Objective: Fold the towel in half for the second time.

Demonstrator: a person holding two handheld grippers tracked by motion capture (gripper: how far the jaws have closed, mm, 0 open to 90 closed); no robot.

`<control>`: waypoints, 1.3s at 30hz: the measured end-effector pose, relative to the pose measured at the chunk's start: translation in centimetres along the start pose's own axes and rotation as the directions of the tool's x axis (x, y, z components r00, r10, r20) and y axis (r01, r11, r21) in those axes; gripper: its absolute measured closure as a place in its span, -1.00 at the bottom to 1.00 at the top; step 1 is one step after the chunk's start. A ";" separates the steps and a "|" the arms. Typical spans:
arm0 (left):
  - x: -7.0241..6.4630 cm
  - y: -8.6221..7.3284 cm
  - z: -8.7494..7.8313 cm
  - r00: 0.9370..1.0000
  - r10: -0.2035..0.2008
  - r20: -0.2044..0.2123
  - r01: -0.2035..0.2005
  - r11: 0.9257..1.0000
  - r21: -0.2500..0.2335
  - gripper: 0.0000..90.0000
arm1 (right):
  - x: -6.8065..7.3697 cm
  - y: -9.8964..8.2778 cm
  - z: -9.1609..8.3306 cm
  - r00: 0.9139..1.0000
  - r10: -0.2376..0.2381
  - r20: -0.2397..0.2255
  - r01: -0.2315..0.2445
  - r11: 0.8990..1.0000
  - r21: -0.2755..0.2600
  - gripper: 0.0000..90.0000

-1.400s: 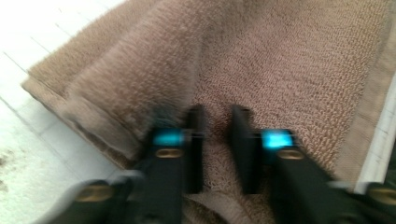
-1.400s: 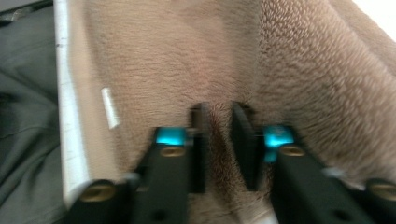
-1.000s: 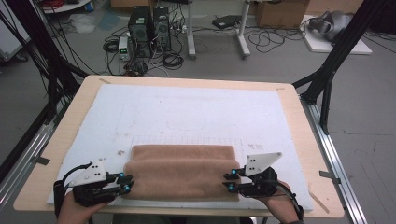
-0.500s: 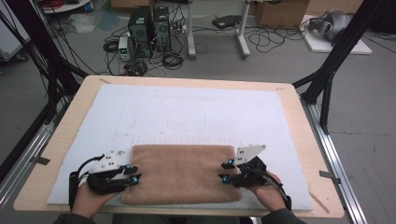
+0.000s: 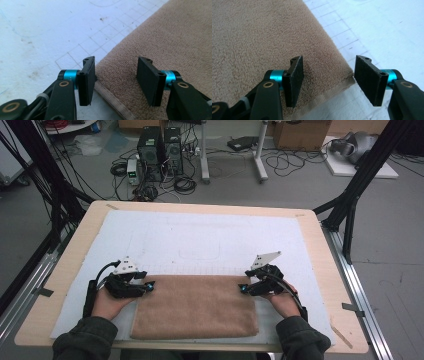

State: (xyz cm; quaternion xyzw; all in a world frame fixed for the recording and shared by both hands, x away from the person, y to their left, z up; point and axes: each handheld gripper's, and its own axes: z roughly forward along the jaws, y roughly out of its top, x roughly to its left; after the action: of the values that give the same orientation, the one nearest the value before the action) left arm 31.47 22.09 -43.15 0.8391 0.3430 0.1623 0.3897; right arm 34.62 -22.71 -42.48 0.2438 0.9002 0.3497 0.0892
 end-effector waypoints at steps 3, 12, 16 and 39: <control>-0.1 0.0 0.5 1.000 0.015 0.009 -0.015 1.000 0.014 0.36 | -0.2 -0.1 0.2 1.000 0.011 -0.017 -0.011 1.000 0.002 -0.04; -0.2 1.3 -0.5 0.999 -0.013 -0.041 0.011 0.998 -0.067 0.89 | 0.3 0.4 -1.1 1.000 -0.001 -0.031 0.000 0.999 -0.036 0.73; 0.2 2.3 -0.2 0.998 -0.039 -0.057 0.034 0.995 -0.093 0.89 | 0.2 0.4 -1.7 1.000 0.013 -0.017 -0.014 0.998 -0.056 0.72; 1.4 0.4 1.9 0.995 -0.102 0.007 0.102 0.995 -0.012 0.73 | -0.6 -0.2 0.4 0.997 0.058 -0.053 -0.057 0.998 0.021 0.66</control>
State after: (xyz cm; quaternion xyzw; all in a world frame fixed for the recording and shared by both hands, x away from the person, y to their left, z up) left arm 33.67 21.83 -44.04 0.8186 0.3832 0.1415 0.4037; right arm 35.18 -22.85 -42.91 0.2608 0.8983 0.3497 0.0526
